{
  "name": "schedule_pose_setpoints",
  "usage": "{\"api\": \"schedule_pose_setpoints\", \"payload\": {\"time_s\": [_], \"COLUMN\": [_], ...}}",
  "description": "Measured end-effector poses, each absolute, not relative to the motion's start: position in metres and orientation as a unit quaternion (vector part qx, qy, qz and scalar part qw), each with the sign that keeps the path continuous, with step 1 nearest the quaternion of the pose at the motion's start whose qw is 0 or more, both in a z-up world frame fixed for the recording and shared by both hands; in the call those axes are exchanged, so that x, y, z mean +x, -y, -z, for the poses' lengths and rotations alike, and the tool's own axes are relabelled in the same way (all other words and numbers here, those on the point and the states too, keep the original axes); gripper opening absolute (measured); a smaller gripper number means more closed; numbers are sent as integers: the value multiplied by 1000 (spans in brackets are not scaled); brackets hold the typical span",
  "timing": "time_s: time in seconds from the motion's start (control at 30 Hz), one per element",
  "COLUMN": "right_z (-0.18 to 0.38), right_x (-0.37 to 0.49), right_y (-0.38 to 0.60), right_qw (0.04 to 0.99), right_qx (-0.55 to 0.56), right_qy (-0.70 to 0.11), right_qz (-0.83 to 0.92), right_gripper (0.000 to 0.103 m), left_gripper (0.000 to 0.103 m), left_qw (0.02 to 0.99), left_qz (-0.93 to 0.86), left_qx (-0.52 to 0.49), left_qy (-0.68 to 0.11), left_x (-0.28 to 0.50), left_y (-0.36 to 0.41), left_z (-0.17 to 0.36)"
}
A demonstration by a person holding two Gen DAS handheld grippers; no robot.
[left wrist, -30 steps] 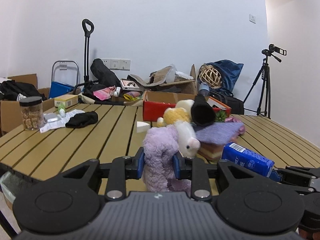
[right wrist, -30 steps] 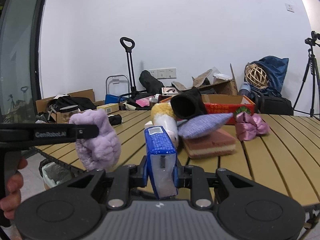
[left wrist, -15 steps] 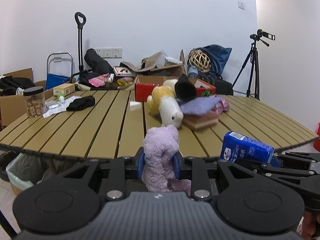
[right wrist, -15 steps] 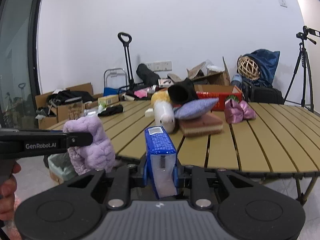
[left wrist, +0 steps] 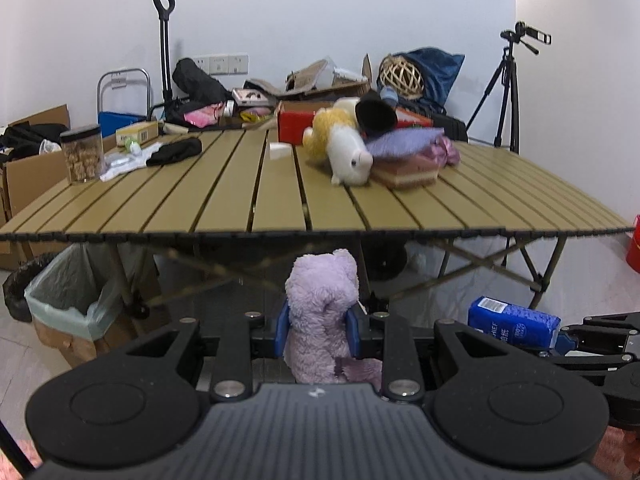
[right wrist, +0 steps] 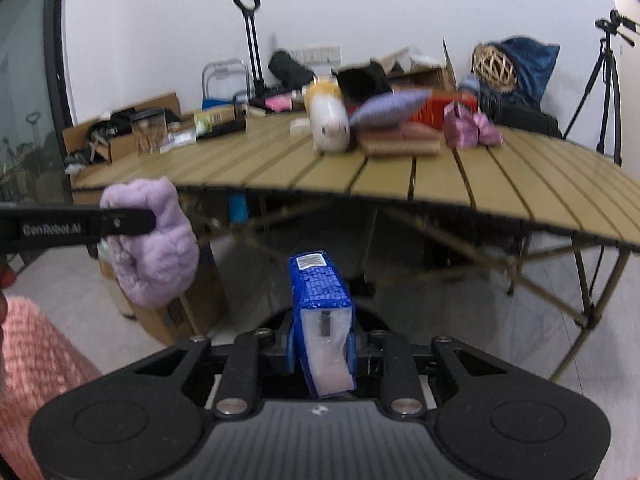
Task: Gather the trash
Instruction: 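Lift both held items off the table and carry them over the black bin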
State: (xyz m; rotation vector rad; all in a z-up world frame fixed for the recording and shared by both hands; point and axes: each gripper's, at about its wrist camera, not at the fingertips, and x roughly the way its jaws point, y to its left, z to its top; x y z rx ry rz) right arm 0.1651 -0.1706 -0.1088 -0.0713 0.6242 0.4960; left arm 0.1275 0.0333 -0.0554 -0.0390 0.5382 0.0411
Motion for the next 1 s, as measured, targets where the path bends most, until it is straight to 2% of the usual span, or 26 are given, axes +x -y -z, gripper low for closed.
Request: {"api": "schedule_pose_setpoints", "payload": {"time_s": [0.47, 1.0], "right_z": [152, 192], "right_x": [166, 187], "right_y": [174, 164], "right_qw": [896, 869], "right_qx": [-57, -87], "right_qy": [-392, -458], "right_qz": [-203, -166], "right_gripper": [22, 22], "left_gripper": [28, 28], "left_qw": [943, 923], "left_qz": [-25, -44], "left_qx": [-16, -33], "left_qy": [-330, -380], "left_x": [127, 145], "left_y": [-39, -53], "left_z": [102, 133]}}
